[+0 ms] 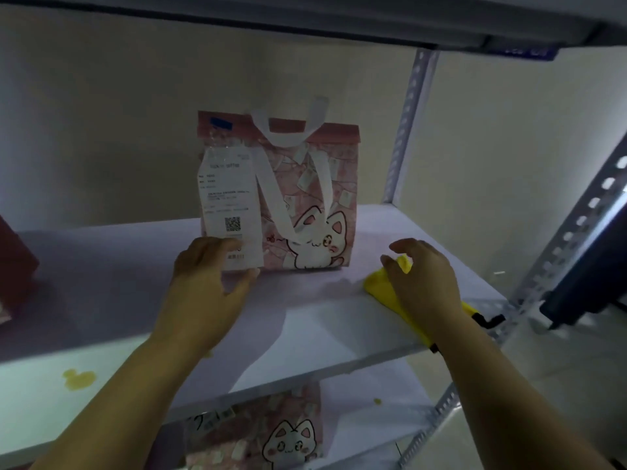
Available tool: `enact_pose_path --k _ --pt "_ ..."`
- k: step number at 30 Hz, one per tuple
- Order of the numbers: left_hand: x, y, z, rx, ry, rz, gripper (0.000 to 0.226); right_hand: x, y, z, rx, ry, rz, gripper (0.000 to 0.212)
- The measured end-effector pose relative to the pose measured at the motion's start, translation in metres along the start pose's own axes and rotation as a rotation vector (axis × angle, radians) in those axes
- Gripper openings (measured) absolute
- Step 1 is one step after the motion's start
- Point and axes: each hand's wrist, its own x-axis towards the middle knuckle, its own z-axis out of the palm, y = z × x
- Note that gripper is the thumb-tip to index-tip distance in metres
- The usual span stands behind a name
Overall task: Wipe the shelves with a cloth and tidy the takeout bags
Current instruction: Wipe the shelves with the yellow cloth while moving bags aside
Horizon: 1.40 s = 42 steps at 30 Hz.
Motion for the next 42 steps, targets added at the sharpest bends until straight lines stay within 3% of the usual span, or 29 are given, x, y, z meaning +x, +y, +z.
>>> enact_pose_path --k 5,9,12,15,23,32,36,42 --pt "-0.013 0.018 0.013 0.004 -0.088 0.071 0.037 -0.010 0.021 -0.011 -0.314 -0.361 0.123 0.052" --pt "-0.028 0.029 0.022 0.008 -0.150 0.086 0.034 -0.012 0.027 -0.012 -0.397 -0.501 0.085 0.057" --pt "-0.040 0.035 0.024 0.026 -0.150 0.070 0.034 -0.014 0.027 -0.008 -0.524 -0.497 -0.012 0.064" --pt "-0.055 0.042 0.020 0.042 -0.143 0.053 0.032 -0.019 0.025 -0.006 -0.504 -0.419 -0.062 0.058" --pt "-0.110 0.041 -0.005 0.163 -0.089 0.020 0.022 -0.052 0.004 -0.012 -0.228 -0.360 -0.190 0.051" --pt "-0.163 -0.010 -0.073 0.290 -0.041 -0.161 0.015 -0.091 -0.079 0.017 0.075 -0.496 -0.284 0.057" --pt "-0.177 -0.043 -0.107 0.361 0.001 -0.227 0.017 -0.106 -0.119 0.043 0.010 -0.514 -0.290 0.058" --pt "-0.179 -0.097 -0.156 0.419 0.023 -0.296 0.026 -0.126 -0.176 0.083 -0.306 -0.503 -0.223 0.057"
